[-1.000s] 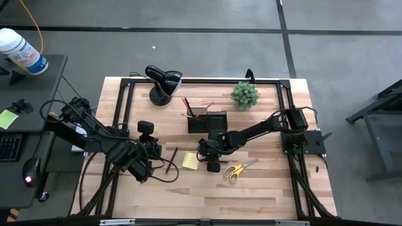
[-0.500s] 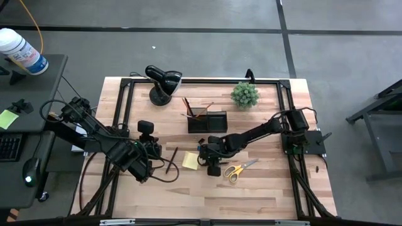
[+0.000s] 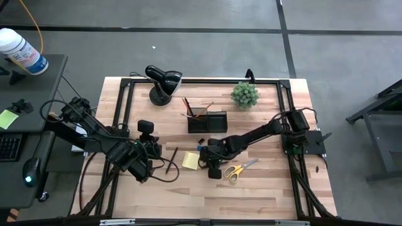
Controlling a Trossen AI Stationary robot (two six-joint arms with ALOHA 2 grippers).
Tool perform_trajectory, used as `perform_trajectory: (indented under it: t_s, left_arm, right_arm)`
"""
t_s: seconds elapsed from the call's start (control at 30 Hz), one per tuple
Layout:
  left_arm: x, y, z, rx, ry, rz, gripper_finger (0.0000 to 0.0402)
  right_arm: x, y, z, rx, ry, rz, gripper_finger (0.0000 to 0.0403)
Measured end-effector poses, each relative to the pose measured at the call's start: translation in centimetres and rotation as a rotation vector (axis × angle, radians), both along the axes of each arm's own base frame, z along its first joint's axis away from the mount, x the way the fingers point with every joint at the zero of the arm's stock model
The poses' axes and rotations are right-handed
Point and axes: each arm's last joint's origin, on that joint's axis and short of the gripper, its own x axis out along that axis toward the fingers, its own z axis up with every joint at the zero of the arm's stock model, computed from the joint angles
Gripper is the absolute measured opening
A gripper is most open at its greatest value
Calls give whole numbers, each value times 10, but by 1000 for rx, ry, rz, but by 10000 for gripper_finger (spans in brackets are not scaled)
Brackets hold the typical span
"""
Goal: Pick and place office supplies into organizer
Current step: Put the right black pen into the black desk organizer
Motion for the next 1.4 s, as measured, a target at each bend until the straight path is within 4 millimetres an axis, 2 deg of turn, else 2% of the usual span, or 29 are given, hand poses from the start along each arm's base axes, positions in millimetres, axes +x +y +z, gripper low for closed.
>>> perform_trajectory:
  t_s: [0.27, 0.77, 1.23, 1.4]
  left_arm:
    - [0, 0, 0, -1, -2, 2, 1]
    - [0, 0, 0, -4, -6, 4, 1]
    - [0, 0, 0, -4, -6, 4, 1]
    - [0, 0, 0, -3, -6, 3, 1]
  right_arm:
    - [0, 2, 0, 52, 7, 36, 99]
    - [0, 3, 0, 43, 0, 94, 99]
    - [1, 2, 1, 11, -21, 76, 99]
    - [3, 2, -10, 0, 2, 72, 99]
